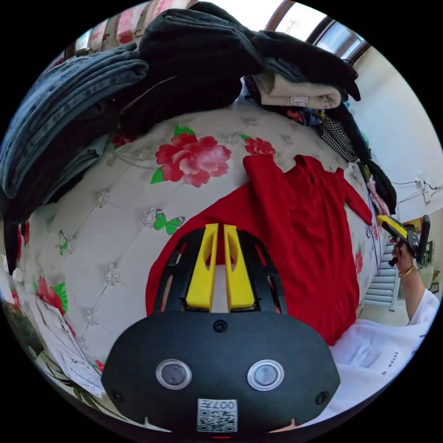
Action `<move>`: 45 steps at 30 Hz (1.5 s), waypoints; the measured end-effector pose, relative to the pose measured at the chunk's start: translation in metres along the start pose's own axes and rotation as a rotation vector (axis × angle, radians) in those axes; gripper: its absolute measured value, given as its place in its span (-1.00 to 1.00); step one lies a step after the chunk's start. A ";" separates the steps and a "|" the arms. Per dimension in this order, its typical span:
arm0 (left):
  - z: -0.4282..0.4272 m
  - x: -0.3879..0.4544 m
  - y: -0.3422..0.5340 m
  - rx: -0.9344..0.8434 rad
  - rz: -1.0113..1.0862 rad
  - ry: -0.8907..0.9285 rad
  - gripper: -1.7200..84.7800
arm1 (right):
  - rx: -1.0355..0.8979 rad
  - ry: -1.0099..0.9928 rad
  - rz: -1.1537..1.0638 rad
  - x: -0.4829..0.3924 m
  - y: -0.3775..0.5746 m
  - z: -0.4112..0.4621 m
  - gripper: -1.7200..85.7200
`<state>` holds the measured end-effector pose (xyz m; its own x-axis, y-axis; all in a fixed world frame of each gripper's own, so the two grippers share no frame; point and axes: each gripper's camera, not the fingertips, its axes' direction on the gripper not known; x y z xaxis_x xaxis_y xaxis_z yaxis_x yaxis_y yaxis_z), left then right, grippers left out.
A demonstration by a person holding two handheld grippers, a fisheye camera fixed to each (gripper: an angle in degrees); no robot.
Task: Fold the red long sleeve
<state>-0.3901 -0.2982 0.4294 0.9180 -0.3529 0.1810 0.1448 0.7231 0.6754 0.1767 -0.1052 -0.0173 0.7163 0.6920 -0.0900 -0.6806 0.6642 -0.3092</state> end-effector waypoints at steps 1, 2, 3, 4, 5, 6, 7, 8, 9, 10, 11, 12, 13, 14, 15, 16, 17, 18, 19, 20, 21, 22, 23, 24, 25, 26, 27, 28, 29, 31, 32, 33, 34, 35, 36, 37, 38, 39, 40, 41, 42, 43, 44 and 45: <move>0.013 -0.001 -0.008 -0.058 -0.013 -0.053 -0.97 | -0.005 0.036 0.048 0.013 -0.018 0.011 -0.97; 0.014 -0.002 -0.010 -0.032 0.002 -0.058 -0.98 | -0.010 0.052 0.071 0.019 -0.026 0.017 -0.97; 0.014 -0.003 -0.010 -0.022 -0.009 -0.070 -0.98 | -0.033 0.071 0.108 0.031 -0.039 0.032 -0.97; 0.012 -0.007 -0.009 -0.010 -0.018 -0.061 -0.98 | -0.067 0.080 0.137 0.040 -0.049 0.049 -0.96; 0.010 -0.011 -0.007 0.000 -0.040 -0.067 -0.98 | -0.091 0.082 0.149 0.045 -0.052 0.058 -0.96; 0.008 -0.014 -0.005 0.002 -0.054 -0.078 -0.98 | -0.164 0.086 0.157 0.051 -0.055 0.079 -0.96; 0.004 -0.022 -0.001 0.004 -0.091 -0.114 -0.98 | -0.260 0.093 0.128 0.053 -0.053 0.096 -0.96; -0.001 -0.033 0.005 0.010 -0.136 -0.147 -0.98 | -0.170 0.094 0.081 0.052 -0.051 0.090 -0.97; -0.004 -0.040 0.008 0.015 -0.164 -0.160 -0.98 | -0.207 0.208 0.081 0.056 -0.046 0.094 -0.97; -0.009 -0.054 0.016 0.030 -0.229 -0.167 -0.98 | -0.294 0.314 0.078 0.066 -0.038 0.106 -0.97; -0.014 -0.068 0.023 0.048 -0.295 -0.150 -0.98 | -0.257 0.328 0.048 0.069 -0.031 0.102 -0.97; -0.017 -0.073 0.025 0.056 -0.323 -0.138 -0.98 | -0.320 0.380 0.081 0.084 -0.019 0.107 -0.97; -0.019 -0.080 0.028 0.071 -0.361 -0.105 -0.98 | -0.315 0.385 0.113 0.097 -0.010 0.104 -0.97; -0.021 -0.082 0.029 0.084 -0.374 -0.092 -0.98 | -0.323 0.371 0.140 0.104 -0.006 0.104 -0.97; -0.021 -0.081 0.029 0.089 -0.373 -0.097 -0.98 | -0.306 0.321 0.184 0.114 -0.001 0.098 -0.97; -0.023 -0.079 0.027 0.094 -0.365 -0.112 -0.98 | -0.278 0.282 0.235 0.122 0.001 0.090 -0.97; -0.024 -0.077 0.026 0.091 -0.356 -0.109 -0.98 | -0.256 0.270 0.259 0.124 0.001 0.085 -0.97; -0.026 -0.076 0.026 0.088 -0.356 -0.105 -0.98 | -0.200 0.283 0.308 0.127 0.002 0.072 -0.97; -0.031 -0.076 0.028 0.101 -0.377 -0.106 -0.97 | -0.136 0.303 0.350 0.127 0.003 0.056 -0.97; -0.041 -0.077 0.034 0.134 -0.406 -0.097 -0.97 | -0.099 0.303 0.363 0.126 0.004 0.048 -0.97; -0.046 -0.078 0.038 0.154 -0.417 -0.085 -0.96 | -0.018 0.281 0.372 0.119 0.004 0.032 -0.97; -0.058 -0.080 0.048 0.196 -0.441 -0.059 -0.94 | 0.061 0.235 0.351 0.106 0.002 0.020 -0.97; -0.068 -0.081 0.060 0.230 -0.464 -0.048 -0.90 | 0.097 0.199 0.330 0.098 0.000 0.016 -0.97; -0.073 -0.081 0.066 0.243 -0.472 -0.048 -0.88 | 0.165 0.109 0.262 0.078 -0.007 0.012 -0.97; -0.083 -0.081 0.080 0.260 -0.485 -0.057 -0.86 | 0.218 0.017 0.172 0.053 -0.017 0.012 -0.97; -0.091 -0.081 0.095 0.268 -0.496 -0.070 -0.84 | 0.233 -0.026 0.123 0.040 -0.024 0.014 -0.97; -0.095 -0.081 0.102 0.268 -0.503 -0.077 -0.84 | 0.242 -0.106 0.020 0.011 -0.038 0.021 -0.97; -0.101 -0.082 0.116 0.258 -0.519 -0.088 -0.83 | 0.234 -0.163 -0.070 -0.017 -0.053 0.031 -0.97; -0.105 -0.083 0.130 0.240 -0.534 -0.100 -0.83 | 0.225 -0.182 -0.114 -0.031 -0.061 0.037 -0.97; -0.110 -0.086 0.149 0.208 -0.553 -0.118 -0.82 | 0.180 -0.182 -0.253 -0.079 -0.089 0.066 -0.97; -0.111 -0.088 0.161 0.185 -0.568 -0.131 -0.81 | 0.165 -0.180 -0.269 -0.087 -0.096 0.074 -0.97; -0.112 -0.089 0.167 0.176 -0.575 -0.134 -0.81 | 0.118 -0.188 -0.290 -0.101 -0.109 0.091 -0.97; -0.113 -0.091 0.177 0.159 -0.587 -0.129 -0.80 | 0.057 -0.180 -0.300 -0.111 -0.121 0.111 -0.97; -0.112 -0.094 0.185 0.138 -0.600 -0.122 -0.79 | 0.020 -0.165 -0.295 -0.113 -0.126 0.121 -0.97; -0.111 -0.095 0.189 0.127 -0.603 -0.120 -0.78 | -0.088 -0.133 -0.264 -0.115 -0.133 0.143 -0.97; -0.108 -0.097 0.195 0.103 -0.603 -0.115 -0.77 | -0.051 -0.144 -0.244 -0.111 -0.135 0.142 -0.97; -0.103 -0.098 0.199 0.068 -0.594 -0.112 -0.77 | -0.024 -0.151 -0.231 -0.109 -0.136 0.138 -0.97; -0.100 -0.099 0.200 0.052 -0.584 -0.122 -0.77 | -0.053 -0.130 -0.186 -0.103 -0.138 0.134 -0.97; -0.102 -0.096 0.203 0.074 -0.536 -0.170 -0.78 | -0.024 -0.125 -0.165 -0.098 -0.136 0.121 -0.97; -0.103 -0.096 0.204 0.072 -0.504 -0.208 -0.82 | 0.003 -0.129 -0.161 -0.096 -0.132 0.113 -0.97; -0.104 -0.096 0.203 0.075 -0.487 -0.217 -0.84 | 0.077 -0.153 -0.157 -0.091 -0.119 0.093 -0.97; -0.106 -0.100 0.202 0.075 -0.449 -0.193 -0.88 | 0.116 -0.186 -0.146 -0.086 -0.104 0.076 -0.97; -0.110 -0.109 0.200 0.056 -0.447 -0.157 -0.91 | 0.133 -0.204 -0.142 -0.084 -0.095 0.068 -0.97; -0.113 -0.116 0.200 0.048 -0.447 -0.120 -0.92 | 0.146 -0.242 -0.139 -0.081 -0.076 0.055 -0.96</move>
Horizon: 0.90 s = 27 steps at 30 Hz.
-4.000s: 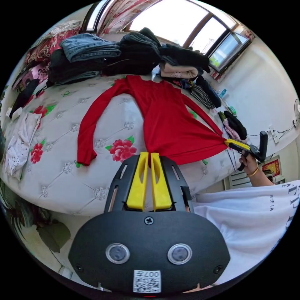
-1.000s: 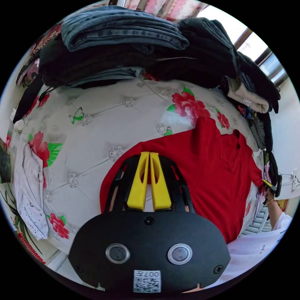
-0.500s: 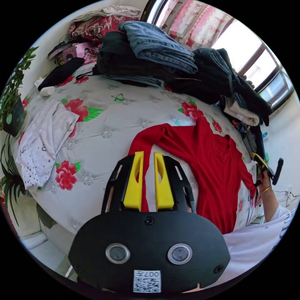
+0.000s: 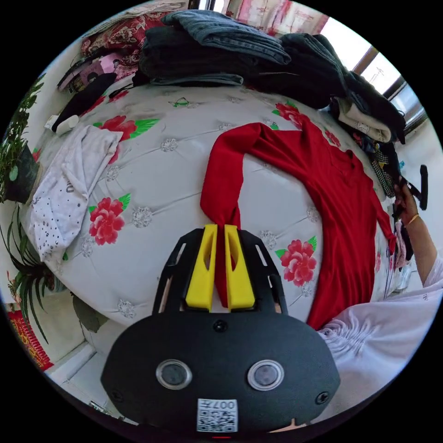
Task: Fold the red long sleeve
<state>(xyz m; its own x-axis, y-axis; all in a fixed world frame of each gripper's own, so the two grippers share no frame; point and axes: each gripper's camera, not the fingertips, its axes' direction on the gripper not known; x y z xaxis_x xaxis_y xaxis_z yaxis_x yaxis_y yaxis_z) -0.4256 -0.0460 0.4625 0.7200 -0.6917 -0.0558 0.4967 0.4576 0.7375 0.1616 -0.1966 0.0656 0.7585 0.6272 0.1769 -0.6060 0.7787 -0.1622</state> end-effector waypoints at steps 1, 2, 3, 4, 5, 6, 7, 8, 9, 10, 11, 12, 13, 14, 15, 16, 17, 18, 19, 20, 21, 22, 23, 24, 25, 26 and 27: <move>-0.007 -0.013 -0.007 -0.006 -0.004 0.116 -0.93 | 0.005 -0.033 -0.002 -0.005 0.019 -0.013 -0.96; -0.022 -0.028 -0.011 0.043 -0.015 0.264 -0.94 | 0.004 -0.045 -0.001 -0.007 0.028 -0.020 -0.96; -0.031 -0.036 -0.013 0.079 -0.024 0.334 -0.94 | 0.023 -0.072 -0.006 -0.013 0.048 -0.033 -0.95; -0.052 -0.050 -0.017 0.152 -0.040 0.466 -0.95 | 0.050 -0.116 -0.018 -0.020 0.066 -0.047 -0.95; -0.071 -0.062 -0.021 0.212 -0.054 0.582 -0.95 | 0.063 -0.142 -0.020 -0.024 0.075 -0.054 -0.94; -0.080 -0.067 -0.023 0.241 -0.060 0.633 -0.96 | 0.086 -0.203 -0.022 -0.032 0.088 -0.067 -0.92; -0.097 -0.073 -0.026 0.302 -0.059 0.734 -0.96 | 0.116 -0.281 -0.046 -0.042 0.098 -0.079 -0.89; -0.112 -0.075 -0.028 0.358 -0.040 0.833 -0.96 | 0.131 -0.319 -0.062 -0.048 0.101 -0.085 -0.87; -0.117 -0.075 -0.029 0.381 -0.030 0.882 -0.96 | 0.156 -0.385 -0.092 -0.062 0.105 -0.095 -0.84; -0.125 -0.073 -0.031 0.411 -0.024 0.983 -0.96 | 0.173 -0.451 -0.133 -0.076 0.107 -0.104 -0.80; -0.129 -0.069 -0.032 0.423 -0.021 1.070 -0.96 | 0.182 -0.484 -0.155 -0.083 0.107 -0.109 -0.79; -0.130 -0.066 -0.032 0.426 -0.019 1.104 -0.96 | 0.202 -0.544 -0.185 -0.096 0.106 -0.118 -0.77; -0.132 -0.059 -0.030 0.430 -0.007 1.151 -0.96 | 0.220 -0.588 -0.215 -0.108 0.104 -0.127 -0.75; -0.134 -0.052 -0.027 0.427 0.014 1.176 -0.96 | 0.225 -0.604 -0.228 -0.114 0.103 -0.131 -0.74; -0.134 -0.049 -0.026 0.423 0.025 1.183 -0.96 | 0.228 -0.630 -0.256 -0.124 0.100 -0.137 -0.73; -0.135 -0.042 -0.023 0.416 0.039 1.192 -0.96 | 0.222 -0.650 -0.283 -0.133 0.098 -0.141 -0.73; -0.134 -0.037 -0.019 0.410 0.039 1.205 -0.96 | 0.220 -0.657 -0.294 -0.138 0.098 -0.142 -0.72; -0.133 -0.034 -0.018 0.407 0.042 1.216 -0.96 | 0.211 -0.659 -0.320 -0.147 0.098 -0.142 -0.73; -0.132 -0.026 -0.016 0.401 0.052 1.238 -0.96 | 0.190 -0.656 -0.353 -0.158 0.099 -0.139 -0.74; -0.131 -0.017 -0.014 0.388 0.070 1.251 -0.96 | 0.174 -0.656 -0.370 -0.164 0.100 -0.137 -0.75; -0.130 -0.012 -0.014 0.375 0.083 1.255 -0.96 | 0.147 -0.645 -0.396 -0.173 0.102 -0.134 -0.78; -0.130 -0.002 -0.014 0.350 0.122 1.244 -0.96 | 0.143 -0.607 -0.407 -0.179 0.105 -0.135 -0.83; -0.131 0.009 -0.013 0.333 0.164 1.214 -0.95 | 0.147 -0.577 -0.408 -0.179 0.106 -0.137 -0.84; -0.132 0.014 -0.012 0.330 0.185 1.196 -0.94 | 0.174 -0.511 -0.401 -0.176 0.109 -0.141 -0.88; -0.134 0.024 -0.009 0.329 0.231 1.157 -0.93 | 0.203 -0.481 -0.407 -0.168 0.112 -0.148 -0.91; -0.136 0.032 -0.007 0.324 0.271 1.117 -0.92 | 0.213 -0.474 -0.401 -0.161 0.114 -0.151 -0.92; -0.135 0.036 -0.006 0.320 0.287 1.097 -0.91 | 0.228 -0.462 -0.369 -0.143 0.116 -0.159 -0.94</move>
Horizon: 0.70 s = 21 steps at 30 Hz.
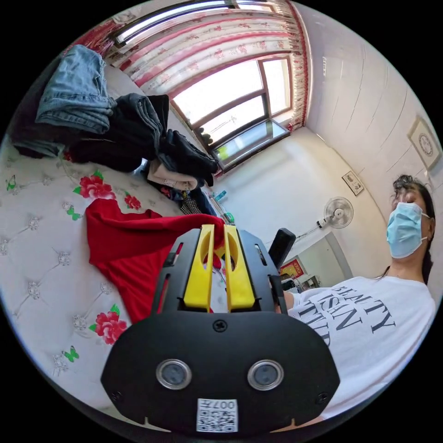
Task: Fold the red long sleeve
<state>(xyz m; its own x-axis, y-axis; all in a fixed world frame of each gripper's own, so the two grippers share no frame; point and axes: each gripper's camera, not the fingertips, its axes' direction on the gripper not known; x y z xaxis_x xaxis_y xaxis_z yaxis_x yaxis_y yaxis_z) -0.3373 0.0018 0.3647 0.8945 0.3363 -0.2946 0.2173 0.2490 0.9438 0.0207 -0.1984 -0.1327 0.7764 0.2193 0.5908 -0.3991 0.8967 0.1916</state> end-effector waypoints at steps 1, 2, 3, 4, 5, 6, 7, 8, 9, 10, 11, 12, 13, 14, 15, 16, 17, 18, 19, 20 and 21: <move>0.006 0.001 0.002 -0.031 0.020 -0.029 -0.90 | 0.025 0.025 0.045 0.014 0.009 -0.019 -0.95; 0.012 0.000 0.005 -0.053 0.033 -0.062 -0.89 | 0.037 0.040 0.069 0.022 0.014 -0.028 -0.95; 0.015 -0.001 0.007 -0.062 0.036 -0.083 -0.89 | 0.051 0.087 0.129 0.038 0.029 -0.046 -0.96; 0.021 -0.006 0.012 -0.089 0.040 -0.135 -0.89 | 0.042 0.143 0.202 0.055 0.047 -0.062 -0.96; 0.029 -0.014 0.018 -0.130 0.030 -0.188 -0.89 | 0.033 0.174 0.245 0.064 0.057 -0.069 -0.96; 0.034 -0.019 0.021 -0.150 0.025 -0.211 -0.89 | 0.023 0.245 0.339 0.080 0.079 -0.082 -0.96; 0.044 -0.029 0.028 -0.191 0.012 -0.257 -0.89 | 0.026 0.284 0.427 0.093 0.102 -0.093 -0.96; 0.056 -0.039 0.034 -0.234 -0.003 -0.297 -0.88 | 0.022 0.285 0.473 0.100 0.113 -0.096 -0.96; 0.063 -0.044 0.036 -0.254 -0.008 -0.313 -0.88 | -0.007 0.268 0.564 0.113 0.132 -0.099 -0.95; 0.078 -0.055 0.040 -0.299 -0.020 -0.345 -0.87 | -0.041 0.259 0.649 0.124 0.149 -0.097 -0.95; 0.092 -0.064 0.041 -0.335 -0.023 -0.372 -0.86 | -0.057 0.254 0.674 0.127 0.156 -0.096 -0.94; 0.100 -0.068 0.041 -0.350 -0.022 -0.388 -0.86 | -0.088 0.258 0.699 0.130 0.166 -0.092 -0.93; 0.115 -0.075 0.040 -0.384 -0.019 -0.419 -0.85 | -0.114 0.291 0.712 0.131 0.174 -0.088 -0.92; 0.131 -0.080 0.038 -0.410 -0.005 -0.439 -0.84 | -0.128 0.312 0.720 0.132 0.176 -0.086 -0.92; 0.139 -0.083 0.037 -0.421 0.006 -0.448 -0.84 | -0.158 0.346 0.740 0.134 0.181 -0.083 -0.91; 0.155 -0.087 0.033 -0.448 0.023 -0.473 -0.83 | -0.176 0.379 0.751 0.136 0.182 -0.081 -0.90; 0.171 -0.090 0.030 -0.466 0.045 -0.493 -0.83 | -0.181 0.398 0.749 0.136 0.182 -0.081 -0.90; 0.180 -0.091 0.028 -0.475 0.060 -0.501 -0.83 | -0.186 0.442 0.732 0.134 0.179 -0.080 -0.89; 0.197 -0.095 0.025 -0.499 0.082 -0.517 -0.82 | -0.188 0.478 0.694 0.129 0.174 -0.077 -0.89; 0.215 -0.099 0.021 -0.521 0.105 -0.534 -0.82 | -0.191 0.492 0.669 0.127 0.170 -0.075 -0.90; 0.224 -0.100 0.020 -0.532 0.121 -0.544 -0.82 | -0.210 0.510 0.608 0.121 0.163 -0.069 -0.90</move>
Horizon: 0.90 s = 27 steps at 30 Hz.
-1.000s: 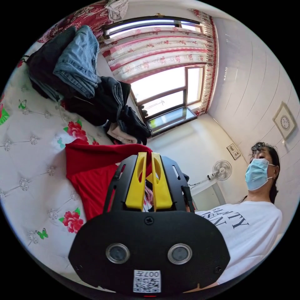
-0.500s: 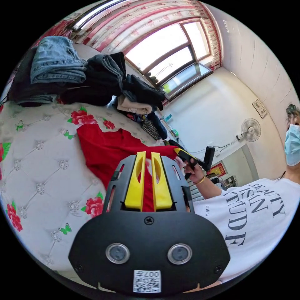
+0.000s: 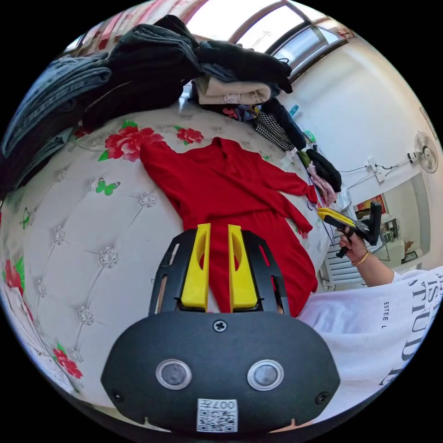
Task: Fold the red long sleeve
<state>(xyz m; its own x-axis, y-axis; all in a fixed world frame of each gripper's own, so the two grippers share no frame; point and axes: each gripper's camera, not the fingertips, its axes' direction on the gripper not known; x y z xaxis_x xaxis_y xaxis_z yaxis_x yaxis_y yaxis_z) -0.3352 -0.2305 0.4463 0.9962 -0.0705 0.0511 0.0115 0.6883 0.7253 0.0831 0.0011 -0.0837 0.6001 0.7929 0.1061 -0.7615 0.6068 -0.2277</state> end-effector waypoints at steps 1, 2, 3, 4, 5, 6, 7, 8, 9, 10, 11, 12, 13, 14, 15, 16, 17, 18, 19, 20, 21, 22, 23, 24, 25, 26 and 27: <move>0.014 0.004 -0.012 -0.021 0.023 -0.033 -0.82 | -0.014 0.018 -0.069 -0.012 -0.003 0.004 -0.90; 0.028 0.007 -0.022 -0.041 0.042 -0.068 -0.82 | -0.024 0.024 -0.106 -0.018 -0.004 0.007 -0.91; 0.036 0.009 -0.027 -0.050 0.054 -0.086 -0.82 | -0.054 0.042 -0.178 -0.029 -0.006 0.016 -0.91; 0.050 0.010 -0.035 -0.075 0.056 -0.124 -0.81 | -0.095 0.072 -0.238 -0.038 -0.008 0.027 -0.91; 0.063 0.011 -0.043 -0.097 0.053 -0.158 -0.82 | -0.116 0.088 -0.261 -0.040 -0.009 0.034 -0.92; 0.069 0.011 -0.046 -0.107 0.056 -0.173 -0.82 | -0.165 0.126 -0.292 -0.042 -0.010 0.049 -0.92; 0.081 0.012 -0.050 -0.128 0.059 -0.211 -0.84 | -0.229 0.166 -0.301 -0.038 -0.011 0.066 -0.93; 0.091 0.012 -0.053 -0.138 0.066 -0.239 -0.87 | -0.264 0.184 -0.300 -0.035 -0.012 0.074 -0.93; 0.094 0.013 -0.054 -0.131 0.072 -0.248 -0.89 | -0.230 0.155 -0.311 -0.031 -0.013 0.071 -0.94; 0.099 0.014 -0.057 -0.131 0.076 -0.255 -0.93 | -0.216 0.178 -0.270 -0.023 -0.018 0.070 -0.95; 0.103 0.014 -0.059 -0.134 0.072 -0.256 -0.95 | -0.237 0.197 -0.250 -0.019 -0.021 0.072 -0.95; 0.104 0.014 -0.060 -0.137 0.069 -0.255 -0.96 | -0.262 0.176 -0.245 -0.012 -0.028 0.070 -0.95; 0.107 0.013 -0.061 -0.141 0.067 -0.252 -0.97 | -0.275 0.127 -0.236 -0.005 -0.035 0.064 -0.96; 0.108 0.013 -0.062 -0.143 0.068 -0.250 -0.97 | -0.270 0.099 -0.222 -0.001 -0.039 0.059 -0.96; 0.108 0.012 -0.062 -0.143 0.070 -0.249 -0.98 | -0.243 0.005 -0.167 0.011 -0.048 0.045 -0.96; 0.106 0.013 -0.062 -0.134 0.078 -0.254 -0.98 | -0.205 -0.199 -0.087 0.029 -0.058 0.027 -0.96; 0.102 0.013 -0.061 -0.119 0.089 -0.264 -0.98 | -0.184 -0.337 -0.040 0.040 -0.062 0.018 -0.96; 0.100 0.014 -0.060 -0.109 0.094 -0.268 -0.98 | -0.138 -0.633 0.061 0.062 -0.069 0.005 -0.96; 0.095 0.014 -0.058 -0.089 0.098 -0.279 -0.98 | -0.081 -0.889 0.139 0.083 -0.072 -0.003 -0.96; 0.091 0.012 -0.056 -0.076 0.097 -0.291 -0.98 | -0.046 -0.977 0.180 0.093 -0.072 -0.005 -0.95; 0.090 0.010 -0.055 -0.074 0.096 -0.300 -0.98 | 0.000 -1.057 0.256 0.109 -0.070 -0.005 -0.95; 0.090 0.007 -0.053 -0.074 0.101 -0.308 -0.98 | 0.005 -1.008 0.320 0.121 -0.068 -0.001 -0.94; 0.092 0.003 -0.052 -0.066 0.099 -0.284 -0.98 | -0.003 -0.946 0.339 0.124 -0.066 0.002 -0.93; 0.093 0.001 -0.051 -0.061 0.090 -0.274 -0.98 | -0.046 -0.779 0.370 0.129 -0.064 0.007 -0.91; 0.096 -0.004 -0.051 -0.060 0.067 -0.272 -0.98 | -0.091 -0.618 0.356 0.127 -0.061 0.012 -0.89; 0.100 -0.008 -0.052 -0.070 0.053 -0.272 -0.98 | -0.112 -0.544 0.342 0.125 -0.060 0.014 -0.89; 0.103 -0.009 -0.052 -0.074 0.050 -0.270 -0.98 | -0.145 -0.423 0.322 0.119 -0.057 0.019 -0.87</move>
<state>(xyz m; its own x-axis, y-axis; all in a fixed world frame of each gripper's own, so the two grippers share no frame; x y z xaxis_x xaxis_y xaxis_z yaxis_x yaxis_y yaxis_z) -0.3539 -0.3398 0.4785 0.9367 -0.2184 0.2737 -0.0206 0.7459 0.6657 0.1931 0.0617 -0.0402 0.1689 0.9087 0.3818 -0.8308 0.3397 -0.4409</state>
